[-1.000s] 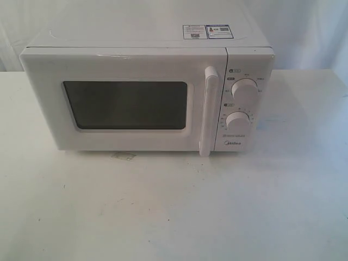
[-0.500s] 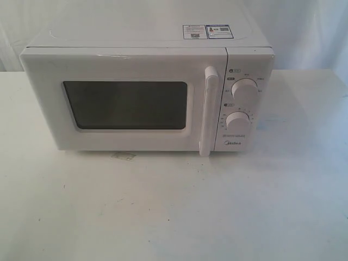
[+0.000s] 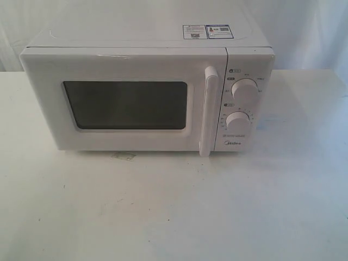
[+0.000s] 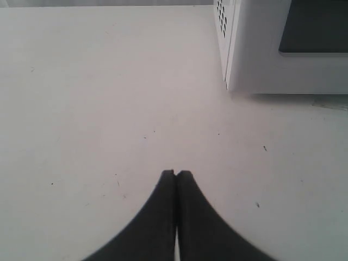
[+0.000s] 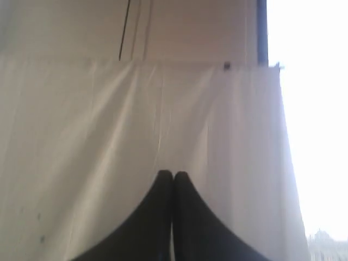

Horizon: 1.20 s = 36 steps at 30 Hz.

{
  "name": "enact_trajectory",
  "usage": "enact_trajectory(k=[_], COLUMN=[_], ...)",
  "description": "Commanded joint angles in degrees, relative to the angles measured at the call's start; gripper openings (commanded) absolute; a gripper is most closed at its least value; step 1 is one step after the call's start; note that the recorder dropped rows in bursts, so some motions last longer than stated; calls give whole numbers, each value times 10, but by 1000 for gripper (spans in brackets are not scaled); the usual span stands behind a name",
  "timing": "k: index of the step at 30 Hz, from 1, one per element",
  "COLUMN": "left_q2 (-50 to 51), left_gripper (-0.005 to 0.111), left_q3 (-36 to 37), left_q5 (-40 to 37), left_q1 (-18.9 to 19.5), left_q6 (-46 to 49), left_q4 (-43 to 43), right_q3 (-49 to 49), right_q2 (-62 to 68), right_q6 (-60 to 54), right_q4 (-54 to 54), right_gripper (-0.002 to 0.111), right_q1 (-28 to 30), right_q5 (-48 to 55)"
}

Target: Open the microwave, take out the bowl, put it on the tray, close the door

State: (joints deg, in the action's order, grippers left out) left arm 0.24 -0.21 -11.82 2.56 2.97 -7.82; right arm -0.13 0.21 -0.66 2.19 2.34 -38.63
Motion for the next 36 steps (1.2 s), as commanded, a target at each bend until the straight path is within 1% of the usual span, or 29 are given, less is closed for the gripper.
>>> enact_trajectory(k=[1, 3, 6, 8, 12, 13, 15, 17, 19, 24, 27, 29, 31, 33, 35, 36], left_q2=[-2, -2, -2, -2, -2, -2, -2, -2, -2, -2, -2, -2, -2, -2, -2, -2], left_gripper=[0, 0, 0, 0, 0, 0, 0, 0, 0, 0, 0, 0, 0, 0, 0, 0], left_q3=[2, 2, 2, 2, 2, 2, 2, 2, 2, 2, 2, 2, 2, 2, 2, 2], left_q5=[-2, -2, -2, -2, -2, -2, -2, -2, -2, -2, -2, -2, -2, -2, -2, -2], left_q1=[-4, -4, -4, -4, -4, -4, -4, -4, -4, -4, -4, -4, -4, -4, -4, -4], left_q6=[0, 0, 0, 0, 0, 0, 0, 0, 0, 0, 0, 0, 0, 0, 0, 0], left_q4=[-3, -3, -3, -3, -3, -3, -3, -3, -3, -3, -3, -3, -3, -3, -3, -3], right_q3=[-28, -70, -164, -223, -336, -369, -391, -391, -391, -391, -391, -391, -391, -391, -392, -394], right_q2=[-2, -2, 4, 34, 147, 204, 288, 335, 367, 387, 393, 420, 462, 495, 533, 547], right_q6=[-7, -25, -134, -170, -172, -172, -172, -172, -171, -171, -170, -171, -173, -215, -342, -431], right_q4=[-40, -78, -100, -100, -100, -100, -101, -102, -102, -106, -136, -169, -235, -292, -398, -456], right_gripper=[0, 0, 0, 0, 0, 0, 0, 0, 0, 0, 0, 0, 0, 0, 0, 0], right_q1=[3, 3, 3, 3, 3, 3, 3, 3, 3, 3, 3, 3, 3, -8, -28, -37], right_q5=[-85, -8, 167, 262, 441, 537, 629, 638, 626, 579, 559, 553, 562, 593, 642, 668])
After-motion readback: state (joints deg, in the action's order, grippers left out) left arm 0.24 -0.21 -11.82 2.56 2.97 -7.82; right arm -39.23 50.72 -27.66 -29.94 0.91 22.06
